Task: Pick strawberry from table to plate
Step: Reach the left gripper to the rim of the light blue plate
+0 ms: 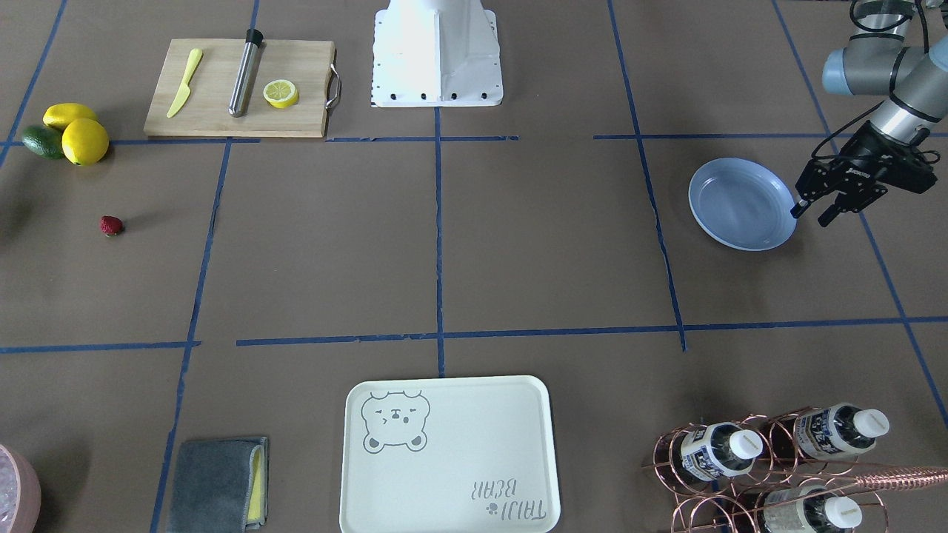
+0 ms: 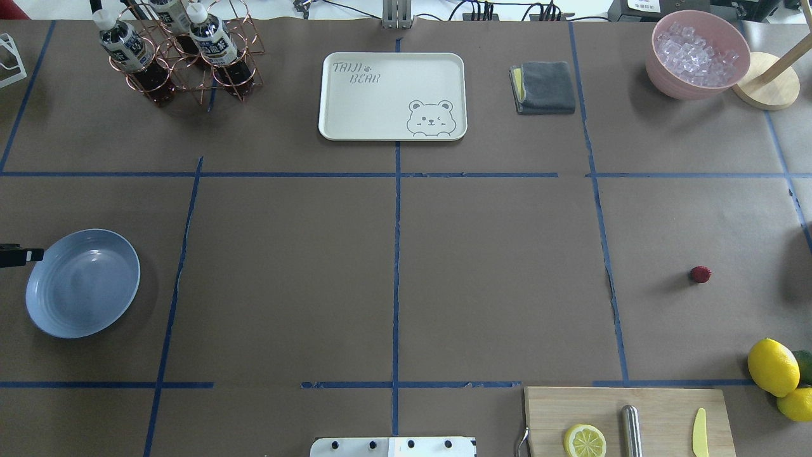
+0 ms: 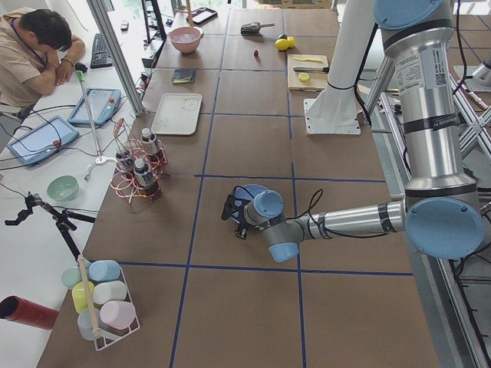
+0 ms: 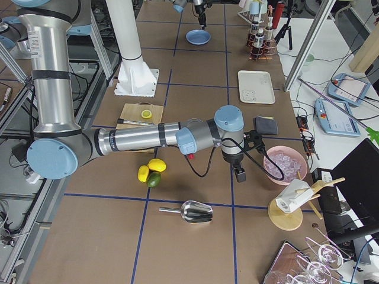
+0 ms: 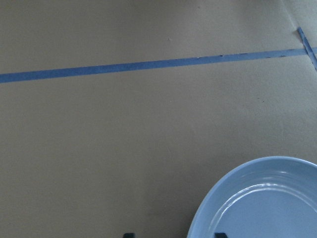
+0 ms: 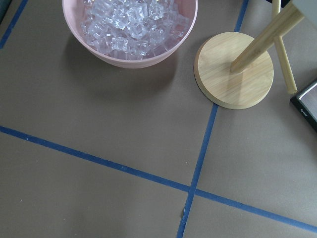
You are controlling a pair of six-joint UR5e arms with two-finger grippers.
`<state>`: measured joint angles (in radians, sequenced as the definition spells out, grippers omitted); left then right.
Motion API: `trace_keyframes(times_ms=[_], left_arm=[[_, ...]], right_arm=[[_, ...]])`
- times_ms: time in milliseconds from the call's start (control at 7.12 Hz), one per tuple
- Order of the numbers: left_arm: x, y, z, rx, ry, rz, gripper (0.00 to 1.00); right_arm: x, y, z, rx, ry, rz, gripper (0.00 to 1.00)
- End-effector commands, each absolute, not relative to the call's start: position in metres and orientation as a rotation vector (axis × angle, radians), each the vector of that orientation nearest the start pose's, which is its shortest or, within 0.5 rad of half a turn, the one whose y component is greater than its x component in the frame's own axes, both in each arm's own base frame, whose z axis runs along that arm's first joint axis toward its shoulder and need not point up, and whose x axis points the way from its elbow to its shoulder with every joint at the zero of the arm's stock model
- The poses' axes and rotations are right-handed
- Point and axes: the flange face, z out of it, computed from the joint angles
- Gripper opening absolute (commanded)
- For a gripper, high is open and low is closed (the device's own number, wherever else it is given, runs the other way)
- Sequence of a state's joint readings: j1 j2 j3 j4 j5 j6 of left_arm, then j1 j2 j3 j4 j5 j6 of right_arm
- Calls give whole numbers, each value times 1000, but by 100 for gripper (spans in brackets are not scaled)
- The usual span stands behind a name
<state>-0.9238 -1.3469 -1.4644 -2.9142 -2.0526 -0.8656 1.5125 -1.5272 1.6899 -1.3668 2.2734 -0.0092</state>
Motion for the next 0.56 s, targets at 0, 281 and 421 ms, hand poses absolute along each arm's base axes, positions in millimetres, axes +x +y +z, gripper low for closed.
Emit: trace_keyframes(times_ms=[0,281,421], left_arm=[[191,-367,672,418,990,70,49],[194,-365,673,414,992,80,0],[195,-367,668,425,999,86,0]], right_arm=[[38,-529,559,334,-708,-194,100],[38,-529,558,334,-710,-194,100],[38,-529,558,334,-710,-194,100]])
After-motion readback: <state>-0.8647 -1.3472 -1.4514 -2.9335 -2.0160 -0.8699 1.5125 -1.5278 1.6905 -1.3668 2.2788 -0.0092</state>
